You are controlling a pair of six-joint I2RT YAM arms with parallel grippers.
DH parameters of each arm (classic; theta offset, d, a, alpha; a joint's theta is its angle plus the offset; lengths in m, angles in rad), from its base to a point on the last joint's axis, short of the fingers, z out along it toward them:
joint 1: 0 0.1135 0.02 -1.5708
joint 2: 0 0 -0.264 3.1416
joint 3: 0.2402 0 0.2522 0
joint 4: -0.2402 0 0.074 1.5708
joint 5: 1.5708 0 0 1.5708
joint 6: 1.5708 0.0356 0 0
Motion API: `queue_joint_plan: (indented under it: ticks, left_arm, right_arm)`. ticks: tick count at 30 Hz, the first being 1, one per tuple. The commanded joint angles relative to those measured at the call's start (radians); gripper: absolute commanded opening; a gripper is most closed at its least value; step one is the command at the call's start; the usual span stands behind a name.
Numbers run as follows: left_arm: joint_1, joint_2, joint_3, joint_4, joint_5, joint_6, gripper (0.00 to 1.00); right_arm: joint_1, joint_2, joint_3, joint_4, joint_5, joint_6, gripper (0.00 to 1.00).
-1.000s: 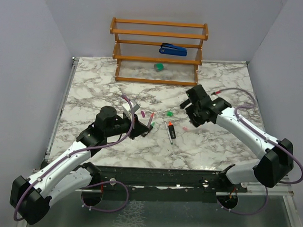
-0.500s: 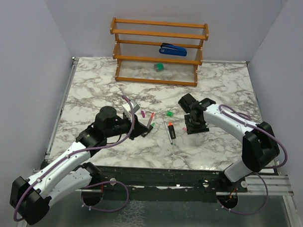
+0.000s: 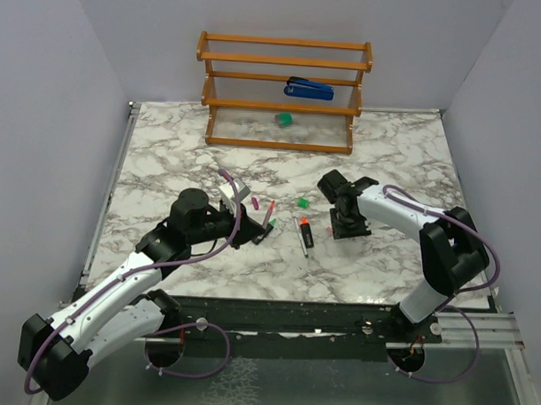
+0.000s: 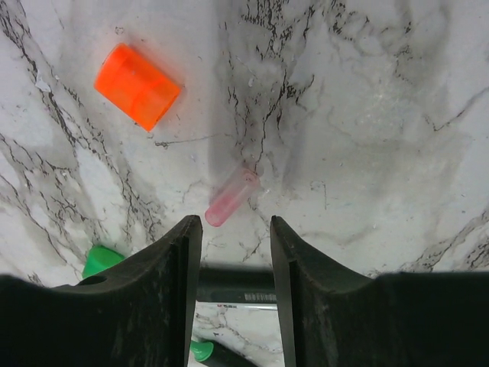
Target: Insert the pens into the pen caps
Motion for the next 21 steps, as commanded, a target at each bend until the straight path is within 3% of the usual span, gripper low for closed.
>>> queue_joint_plan:
  ticks: [1,16,19,21]
  left_arm:
    - [-0.006,0.003,0.029,-0.024,0.017,0.020,0.00]
    - [-0.006,0.009,0.031,-0.038,0.010,0.030,0.00]
    - [-0.006,0.015,0.032,-0.039,0.012,0.035,0.00]
    - [-0.006,0.018,0.032,-0.040,0.015,0.037,0.00]
  right_arm:
    - [-0.013,0.043,-0.009,0.033,0.039,0.207,0.45]
    - [-0.015,0.115,-0.017,0.052,-0.024,0.207,0.39]
    - [-0.015,0.122,-0.027,0.066,-0.030,0.199,0.30]
    - [-0.016,0.127,-0.028,0.069,-0.036,0.188,0.18]
